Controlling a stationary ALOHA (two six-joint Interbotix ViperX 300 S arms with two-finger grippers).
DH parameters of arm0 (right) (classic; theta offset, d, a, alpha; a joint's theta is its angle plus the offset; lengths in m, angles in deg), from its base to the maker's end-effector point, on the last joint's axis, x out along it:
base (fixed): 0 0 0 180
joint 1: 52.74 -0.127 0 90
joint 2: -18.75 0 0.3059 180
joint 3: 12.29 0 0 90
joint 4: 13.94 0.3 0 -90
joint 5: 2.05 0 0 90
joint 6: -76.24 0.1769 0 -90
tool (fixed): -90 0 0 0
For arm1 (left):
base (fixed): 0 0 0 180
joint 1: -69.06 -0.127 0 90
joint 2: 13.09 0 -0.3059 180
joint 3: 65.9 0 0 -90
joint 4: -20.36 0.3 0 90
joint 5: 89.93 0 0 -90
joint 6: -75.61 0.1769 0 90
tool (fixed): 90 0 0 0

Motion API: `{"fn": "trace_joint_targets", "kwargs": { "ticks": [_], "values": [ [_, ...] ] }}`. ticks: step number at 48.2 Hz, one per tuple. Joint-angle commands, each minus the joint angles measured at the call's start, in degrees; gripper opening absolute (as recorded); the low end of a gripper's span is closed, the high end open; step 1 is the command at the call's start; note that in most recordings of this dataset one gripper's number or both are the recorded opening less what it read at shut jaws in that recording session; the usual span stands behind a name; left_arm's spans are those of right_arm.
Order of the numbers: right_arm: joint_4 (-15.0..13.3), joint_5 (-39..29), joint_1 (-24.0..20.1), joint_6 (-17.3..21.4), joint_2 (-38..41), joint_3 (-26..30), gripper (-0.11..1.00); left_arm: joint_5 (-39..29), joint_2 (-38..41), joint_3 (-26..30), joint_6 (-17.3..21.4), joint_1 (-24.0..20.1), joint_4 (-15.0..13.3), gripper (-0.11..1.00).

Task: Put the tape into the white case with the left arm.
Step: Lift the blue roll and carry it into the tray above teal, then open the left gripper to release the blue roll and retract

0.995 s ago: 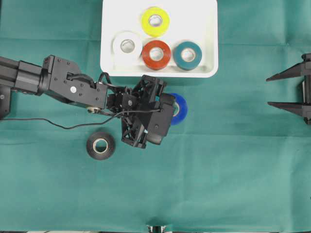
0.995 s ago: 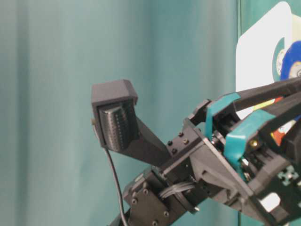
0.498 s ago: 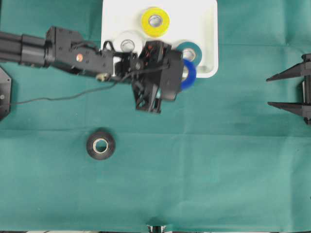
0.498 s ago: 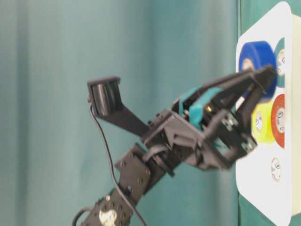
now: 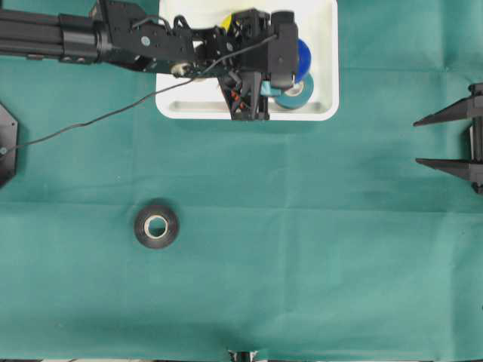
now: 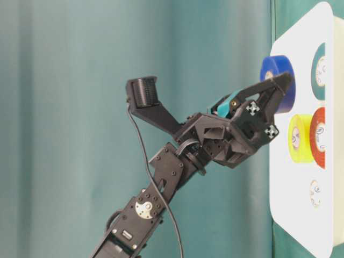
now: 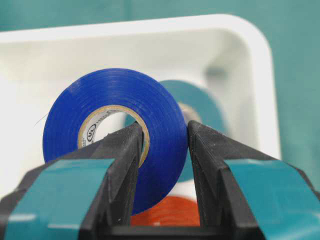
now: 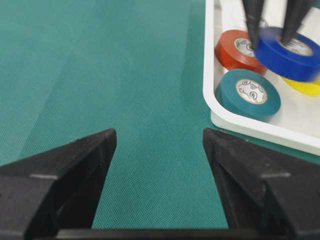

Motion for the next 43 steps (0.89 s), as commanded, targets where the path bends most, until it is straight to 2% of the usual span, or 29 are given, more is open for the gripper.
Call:
{"fn": "trace_joint_targets", "kwargs": {
  "ticks": [1, 31, 33, 39, 43],
  "values": [
    [-0.1, 0.3, 0.0, 0.1, 0.4, 0.4, 0.97, 0.5, -1.0, 1.8, -0.1, -0.6, 0.1, 0.27],
    [-0.1, 0.3, 0.1, 0.1, 0.4, 0.4, 0.97, 0.4, -0.2, 1.9, -0.2, -1.8, 0.1, 0.27],
    [-0.1, 0.3, 0.1, 0.1, 0.4, 0.5, 0.97, 0.3, -0.2, 1.9, -0.2, -1.8, 0.1, 0.34],
    [-0.1, 0.3, 0.0, 0.2, 0.4, 0.4, 0.97, 0.3, -0.4, 1.8, -0.3, -1.8, 0.1, 0.71],
    [-0.1, 0.3, 0.0, 0.2, 0.4, 0.5, 0.97, 0.3, -0.7, 1.8, -0.3, -1.8, 0.1, 0.91]
  ]
}}
